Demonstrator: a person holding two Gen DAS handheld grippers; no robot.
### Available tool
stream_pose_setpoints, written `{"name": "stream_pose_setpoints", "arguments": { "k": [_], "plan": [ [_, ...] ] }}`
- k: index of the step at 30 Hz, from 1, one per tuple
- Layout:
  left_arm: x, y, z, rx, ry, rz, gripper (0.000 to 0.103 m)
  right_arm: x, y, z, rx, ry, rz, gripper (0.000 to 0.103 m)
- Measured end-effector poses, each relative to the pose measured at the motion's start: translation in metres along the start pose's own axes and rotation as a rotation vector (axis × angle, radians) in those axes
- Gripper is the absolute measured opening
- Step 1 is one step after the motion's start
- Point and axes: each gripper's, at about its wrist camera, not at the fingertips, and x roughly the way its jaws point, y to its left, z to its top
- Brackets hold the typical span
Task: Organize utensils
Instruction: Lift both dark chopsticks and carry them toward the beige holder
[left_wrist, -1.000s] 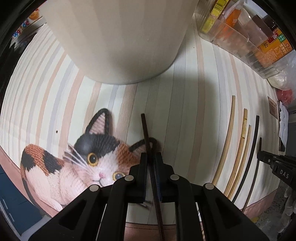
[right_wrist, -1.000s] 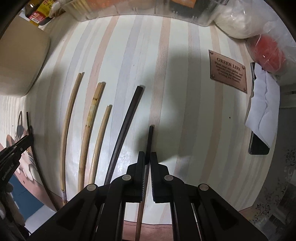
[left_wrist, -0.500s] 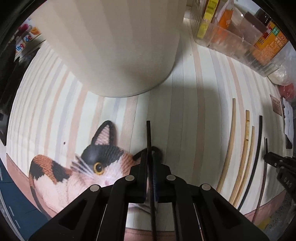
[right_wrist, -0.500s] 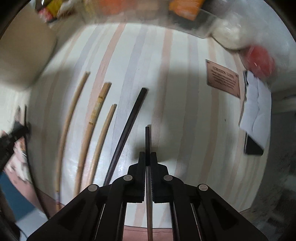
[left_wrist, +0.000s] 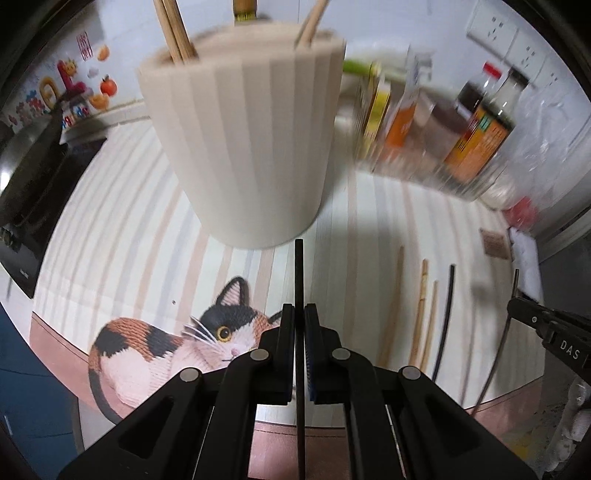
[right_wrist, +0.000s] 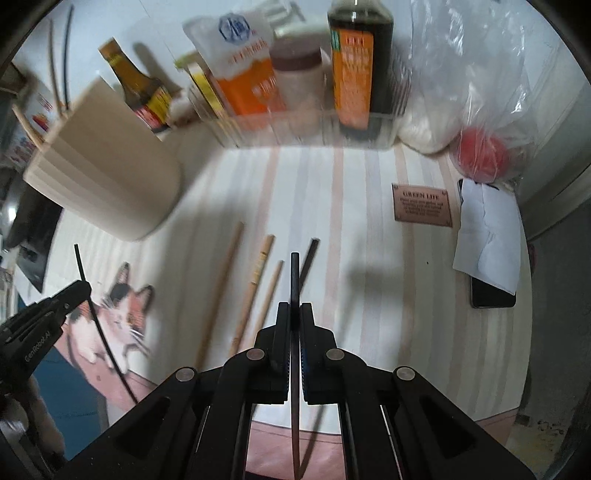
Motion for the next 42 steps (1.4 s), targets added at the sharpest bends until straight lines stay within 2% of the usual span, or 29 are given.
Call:
{"name": "stream_pose_setpoints", "arguments": {
  "k": [1,12,22,30,36,38,39,41,42],
  "plan": [
    [-0.007,0.0,0.001,-0.002,-0.013,-0.002,0.002,-0.01,-0.007,-0.001,-0.002,-0.015,0.009,0.004],
    [-0.049,0.008,0.012,-0.012,-0.137,-0.001,0.002,-0.076,0.031,0.008,-0.058,-0.222,0.075,0.004],
    [-0.083,0.023,0.033,-0.055,-0.246,0.014,0.002,-0.11,0.057,0.029,-0.081,-0.354,0.122,0.004],
    [-0.141,0.045,0.052,-0.106,-0.376,0.002,0.002,-0.168,0.081,0.053,-0.119,-0.487,0.172,0.002],
    [-0.196,0.05,0.075,-0.107,-0.468,-0.054,0.002,-0.223,0.105,0.075,-0.175,-0.576,0.209,0.0],
    [-0.211,0.049,0.086,-0.092,-0.5,-0.057,0.002,-0.234,0.116,0.082,-0.202,-0.582,0.209,0.0],
    [-0.216,0.049,0.089,-0.088,-0.512,-0.053,0.002,-0.234,0.124,0.088,-0.228,-0.55,0.208,0.0],
    [-0.221,0.049,0.093,-0.082,-0.53,-0.046,0.002,-0.229,0.125,0.095,-0.2,-0.512,0.238,0.0],
    [-0.223,0.048,0.094,-0.08,-0.542,-0.038,0.002,-0.22,0.126,0.1,-0.197,-0.463,0.241,0.0]
  ]
}}
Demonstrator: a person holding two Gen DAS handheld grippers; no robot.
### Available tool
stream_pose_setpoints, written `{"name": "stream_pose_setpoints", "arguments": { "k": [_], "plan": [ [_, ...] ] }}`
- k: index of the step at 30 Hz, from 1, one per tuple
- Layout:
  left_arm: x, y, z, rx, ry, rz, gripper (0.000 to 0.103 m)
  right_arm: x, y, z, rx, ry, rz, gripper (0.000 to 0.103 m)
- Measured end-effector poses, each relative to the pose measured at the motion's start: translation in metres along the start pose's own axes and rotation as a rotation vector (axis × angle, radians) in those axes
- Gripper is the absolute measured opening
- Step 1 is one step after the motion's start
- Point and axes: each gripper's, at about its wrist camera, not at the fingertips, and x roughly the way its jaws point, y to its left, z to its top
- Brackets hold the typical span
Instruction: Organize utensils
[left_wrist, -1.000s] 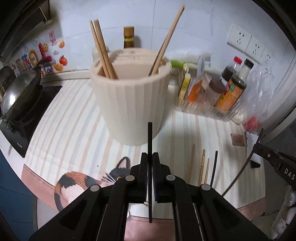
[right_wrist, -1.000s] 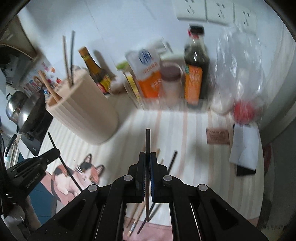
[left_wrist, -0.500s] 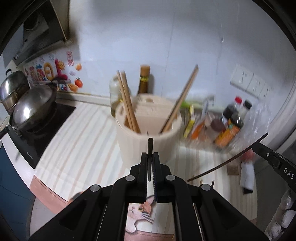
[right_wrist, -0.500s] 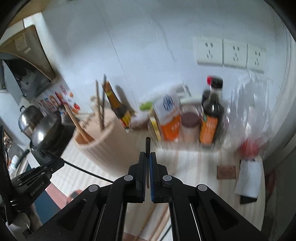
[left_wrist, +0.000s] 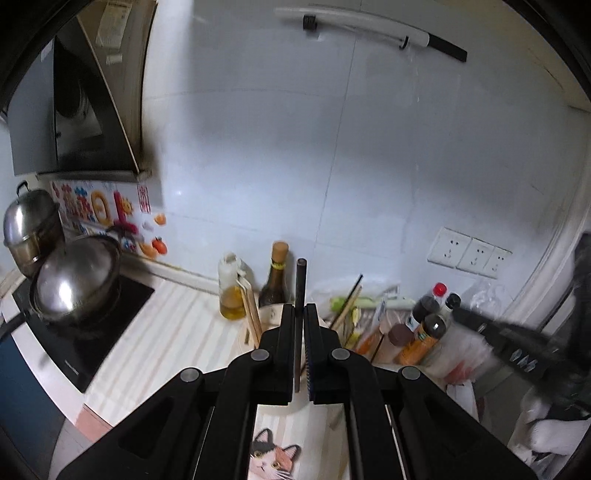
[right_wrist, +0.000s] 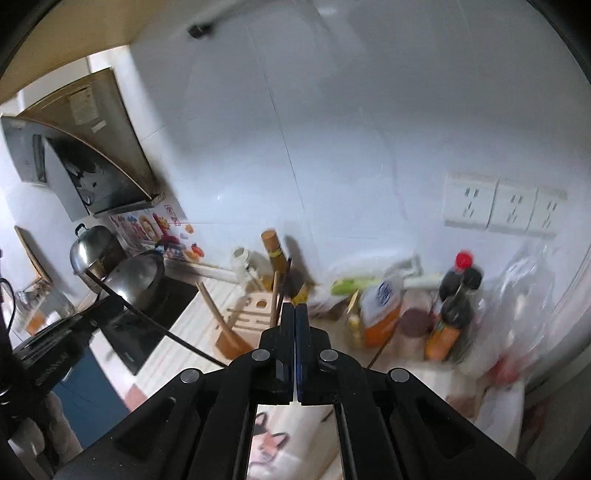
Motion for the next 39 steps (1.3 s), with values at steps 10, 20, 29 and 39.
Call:
{"name": "stream_pose_setpoints", "arguments": {
  "k": [10,20,29,39],
  "plan": [
    [0.008,-0.005,-0.019,-0.017,0.051,-0.008,0.002,0.073,-0.06,-0.056,0.256,0.237,-0.012,0.019],
    [0.042,-0.02,-0.068,-0.021,0.124,0.166,0.002,0.131,-0.11,-0.094,0.345,0.338,-0.108,0.043],
    [0.096,0.001,-0.106,-0.121,0.225,0.312,0.002,0.216,-0.136,-0.103,0.319,0.401,-0.19,0.043],
    [0.125,0.009,-0.108,-0.142,0.241,0.402,0.002,0.306,-0.177,-0.103,0.398,0.492,-0.191,0.007]
  ]
}}
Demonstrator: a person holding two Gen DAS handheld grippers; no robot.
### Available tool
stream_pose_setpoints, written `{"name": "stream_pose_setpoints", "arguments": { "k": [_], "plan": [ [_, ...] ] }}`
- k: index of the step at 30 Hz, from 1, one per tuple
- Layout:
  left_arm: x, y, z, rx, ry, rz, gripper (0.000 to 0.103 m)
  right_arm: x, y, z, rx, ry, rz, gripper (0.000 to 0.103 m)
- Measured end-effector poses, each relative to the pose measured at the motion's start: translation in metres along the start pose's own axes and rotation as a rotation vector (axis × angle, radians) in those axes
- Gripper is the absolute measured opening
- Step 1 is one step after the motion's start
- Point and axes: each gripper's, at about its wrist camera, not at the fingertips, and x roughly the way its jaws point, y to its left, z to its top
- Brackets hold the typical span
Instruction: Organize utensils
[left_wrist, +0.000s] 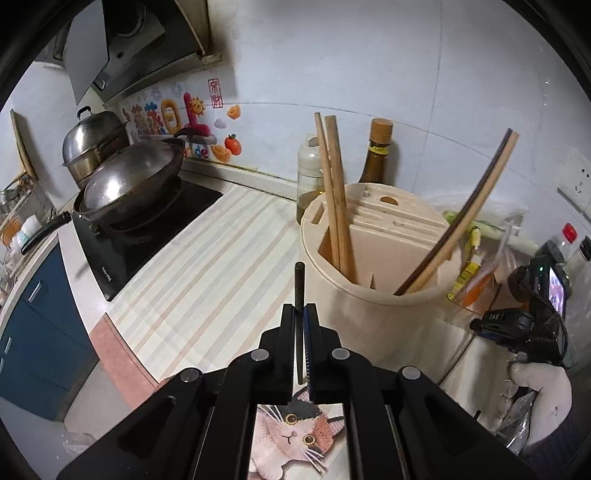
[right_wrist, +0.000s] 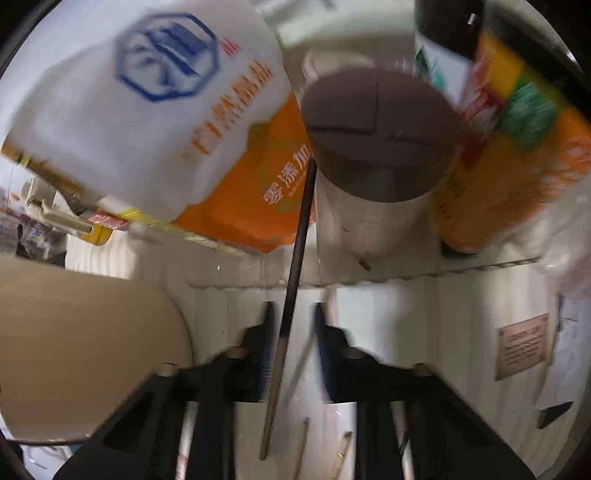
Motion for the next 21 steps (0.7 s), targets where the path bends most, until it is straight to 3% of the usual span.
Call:
{"name": "stream_pose_setpoints", "arguments": {
  "k": [4,8,14,21],
  "plan": [
    [0.002,0.003,0.001,-0.011,0.009,0.005,0.002,0.001,0.001,0.001,-0.005,-0.033,0.009,0.005],
    [-0.008,0.01,0.001,-0.013,0.012,-0.016,0.002,-0.034,0.01,-0.013,-0.043,-0.111,0.061,0.005],
    [-0.045,0.023,0.011,-0.011,-0.013,-0.104,0.002,-0.126,0.029,-0.046,-0.105,-0.275,0.194,0.005],
    [-0.11,0.045,0.058,-0.041,-0.131,-0.229,0.002,-0.243,0.068,-0.07,-0.184,-0.501,0.34,0.005]
  ]
}}
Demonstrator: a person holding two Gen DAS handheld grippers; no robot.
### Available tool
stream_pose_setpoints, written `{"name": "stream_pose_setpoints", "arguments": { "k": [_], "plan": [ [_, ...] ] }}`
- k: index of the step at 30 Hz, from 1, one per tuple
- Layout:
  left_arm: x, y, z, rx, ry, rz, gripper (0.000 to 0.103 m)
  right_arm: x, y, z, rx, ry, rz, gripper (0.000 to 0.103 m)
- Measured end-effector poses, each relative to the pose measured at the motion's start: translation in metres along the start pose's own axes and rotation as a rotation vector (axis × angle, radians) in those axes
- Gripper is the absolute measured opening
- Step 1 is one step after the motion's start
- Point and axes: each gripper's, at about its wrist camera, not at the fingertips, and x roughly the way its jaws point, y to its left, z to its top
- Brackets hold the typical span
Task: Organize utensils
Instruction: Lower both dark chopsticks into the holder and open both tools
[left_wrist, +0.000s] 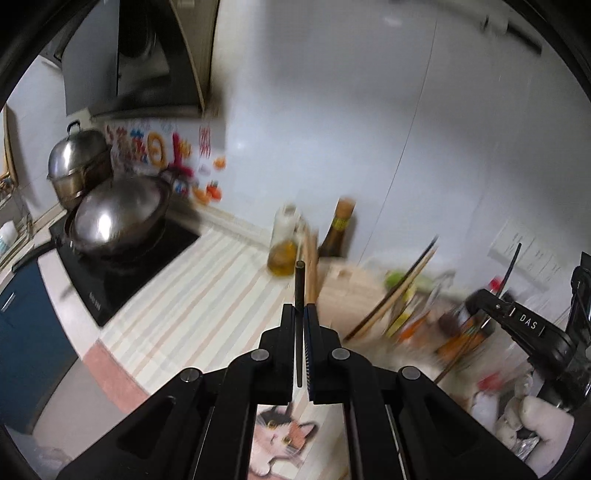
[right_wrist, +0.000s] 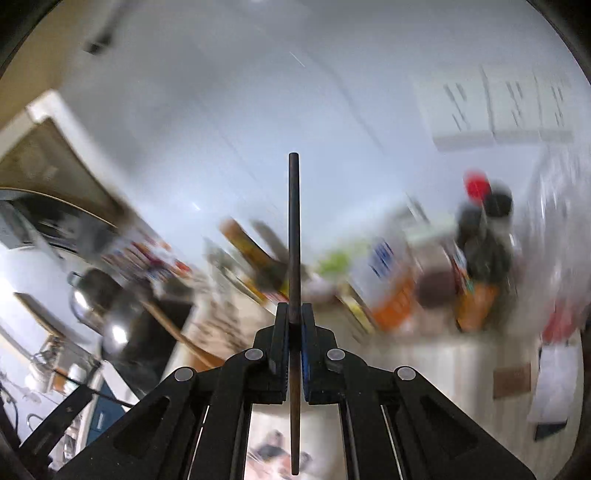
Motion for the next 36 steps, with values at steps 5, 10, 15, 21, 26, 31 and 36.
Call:
{"name": "stream_pose_setpoints", "arguments": {
  "k": [5,10,15,21,26,31,36],
  "plan": [
    [-0.018,-0.005,0.051,0.005,-0.085,-0.08,0.002,-0.014,0.057,0.033,-0.077,-0.117,0.044,0.005],
    [-0.007,-0.013,0.084,0.03,-0.112,-0.117,0.002,0.007,0.1,0.05,-0.139,-0.168,0.029,0.005],
    [0.025,-0.021,0.102,0.071,-0.093,-0.121,0.002,0.043,0.12,0.051,-0.188,-0.177,0.0,0.005],
    [0.064,-0.022,0.099,0.088,-0.015,-0.132,0.002,0.08,0.115,0.034,-0.186,-0.165,-0.014,0.005],
    [0.075,-0.02,0.09,0.086,0.023,-0.148,0.002,0.088,0.099,0.022,-0.169,-0.176,-0.016,0.005],
    [0.07,-0.019,0.09,0.089,-0.003,-0.147,0.001,0.089,0.098,0.018,-0.167,-0.186,-0.018,0.005],
    [0.061,-0.018,0.094,0.108,-0.026,-0.144,0.002,0.089,0.098,0.018,-0.177,-0.185,-0.011,0.005]
  ]
}}
